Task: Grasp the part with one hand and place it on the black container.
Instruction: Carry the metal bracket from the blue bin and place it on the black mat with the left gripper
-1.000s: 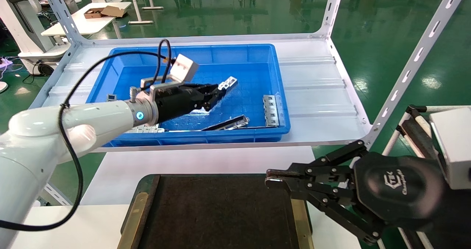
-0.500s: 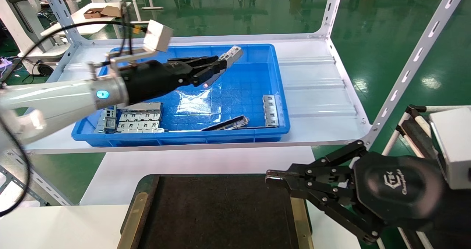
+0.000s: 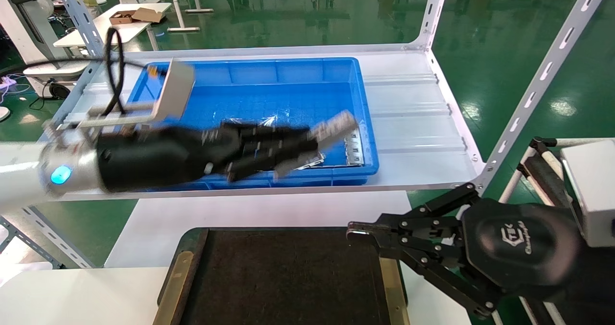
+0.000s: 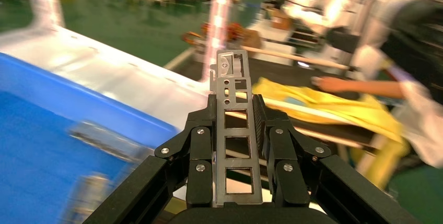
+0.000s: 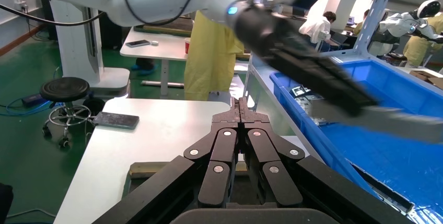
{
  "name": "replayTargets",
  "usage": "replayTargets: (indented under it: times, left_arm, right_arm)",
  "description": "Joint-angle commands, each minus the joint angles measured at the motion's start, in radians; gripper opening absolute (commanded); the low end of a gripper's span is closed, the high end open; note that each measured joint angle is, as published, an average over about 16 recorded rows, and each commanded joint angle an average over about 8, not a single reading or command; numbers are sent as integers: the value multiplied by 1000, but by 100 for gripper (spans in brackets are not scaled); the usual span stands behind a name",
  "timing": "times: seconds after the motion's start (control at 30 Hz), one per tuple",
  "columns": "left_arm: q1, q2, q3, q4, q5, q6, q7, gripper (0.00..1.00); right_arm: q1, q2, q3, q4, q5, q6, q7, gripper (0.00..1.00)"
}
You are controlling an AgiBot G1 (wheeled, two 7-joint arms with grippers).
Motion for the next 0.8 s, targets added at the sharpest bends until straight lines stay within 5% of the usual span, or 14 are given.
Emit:
replayTargets:
  times: [0.03, 0.37, 0.8]
  left_arm:
    - [41, -33, -5, -78, -24, 43, -39, 0]
    - [281, -150, -27, -390, -61, -104, -214, 0]
    - [648, -227, -14, -694, 51, -536, -392, 0]
  right_arm:
    - [0, 0, 0, 0, 0, 0, 0, 0]
    - [0, 0, 0, 0, 0, 0, 0, 0]
    - [0, 0, 0, 0, 0, 0, 0, 0]
